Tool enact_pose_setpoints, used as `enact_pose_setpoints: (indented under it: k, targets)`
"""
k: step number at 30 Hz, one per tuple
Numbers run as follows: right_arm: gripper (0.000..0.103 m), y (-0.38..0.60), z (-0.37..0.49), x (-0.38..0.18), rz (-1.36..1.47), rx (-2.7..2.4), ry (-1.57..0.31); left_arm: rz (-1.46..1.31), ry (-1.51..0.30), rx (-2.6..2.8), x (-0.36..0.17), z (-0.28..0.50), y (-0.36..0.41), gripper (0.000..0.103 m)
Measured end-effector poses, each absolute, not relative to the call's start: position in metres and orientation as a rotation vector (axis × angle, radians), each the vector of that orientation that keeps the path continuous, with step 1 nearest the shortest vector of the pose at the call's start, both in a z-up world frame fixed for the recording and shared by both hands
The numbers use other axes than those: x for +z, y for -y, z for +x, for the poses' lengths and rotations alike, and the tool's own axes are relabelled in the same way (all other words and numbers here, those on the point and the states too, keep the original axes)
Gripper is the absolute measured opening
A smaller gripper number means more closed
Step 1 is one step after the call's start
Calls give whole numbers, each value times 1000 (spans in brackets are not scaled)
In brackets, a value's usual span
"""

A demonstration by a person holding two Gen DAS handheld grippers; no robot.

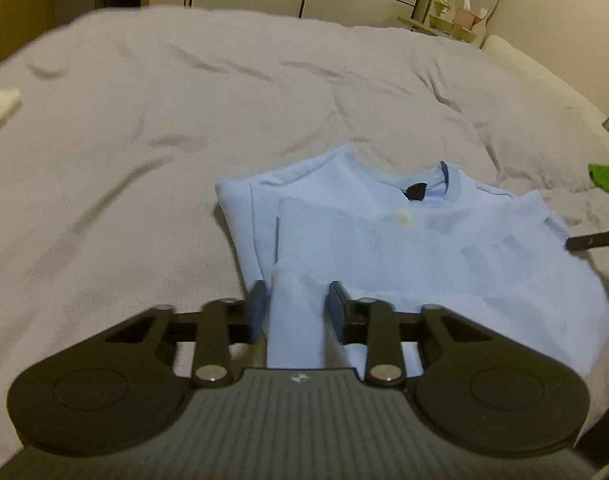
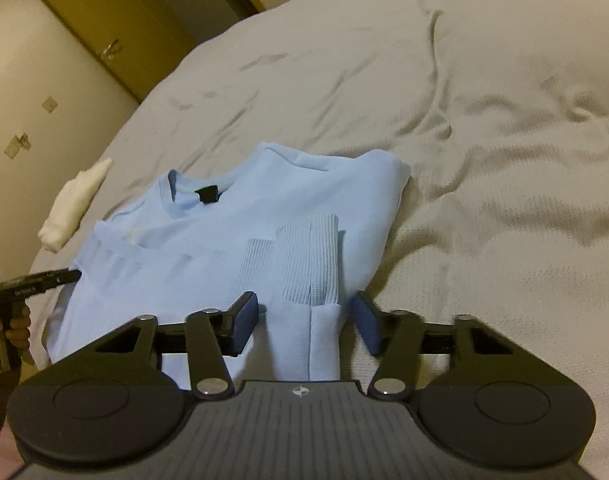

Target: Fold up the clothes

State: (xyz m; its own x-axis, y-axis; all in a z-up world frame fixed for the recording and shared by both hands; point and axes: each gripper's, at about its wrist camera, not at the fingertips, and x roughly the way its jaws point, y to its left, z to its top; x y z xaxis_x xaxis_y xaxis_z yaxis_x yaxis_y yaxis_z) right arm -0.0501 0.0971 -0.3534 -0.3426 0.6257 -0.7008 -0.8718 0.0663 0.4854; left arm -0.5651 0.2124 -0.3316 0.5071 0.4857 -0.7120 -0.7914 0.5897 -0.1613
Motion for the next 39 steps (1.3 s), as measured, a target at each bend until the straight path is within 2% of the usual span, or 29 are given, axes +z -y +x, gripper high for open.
enact_pose_setpoints:
  k: [1,2,7,13,20,25,27,31,32,34,39]
  targets:
    - [31,-94,-55,-349,-333,1578,-1068,-481,-665,818,-328,-565,-207,7]
    - [30,-91,-60,-343,-359,1576,-1023,-449,-661,824,-325,-564,-202,6]
    - [23,-69,-88,-306,-407,1613,-735,-297,-579,858,-309,-565,-179,7]
    - [23,-79,-88,-275,-346,1599,-533,-239,-457,946,-285,-560,-202,7]
    - [23,-137,-75,-288,-389,1532,-535,-240,-499,990,-301,-529,-249,7]
    - [23,-182,-75,-329,-470,1480,-603,-254,-585,1041,-332,-509,-278,7]
    - [23,-196,-76,-350,-522,1444,-638,-229,-653,1106,-349,-502,-286,0]
    - [24,-211,-83,-385,-642,1383,-679,-317,-722,1182,-365,-512,-302,0]
    - [28,-210,-84,-384,-650,1359,-668,-340,-739,1200,-369,-514,-306,0]
    - [68,-207,-86,-378,-658,1312,-641,-331,-714,1221,-356,-524,-298,1]
    - [72,-163,-84,-328,-533,1207,-522,-316,-621,1183,-308,-544,-252,3]
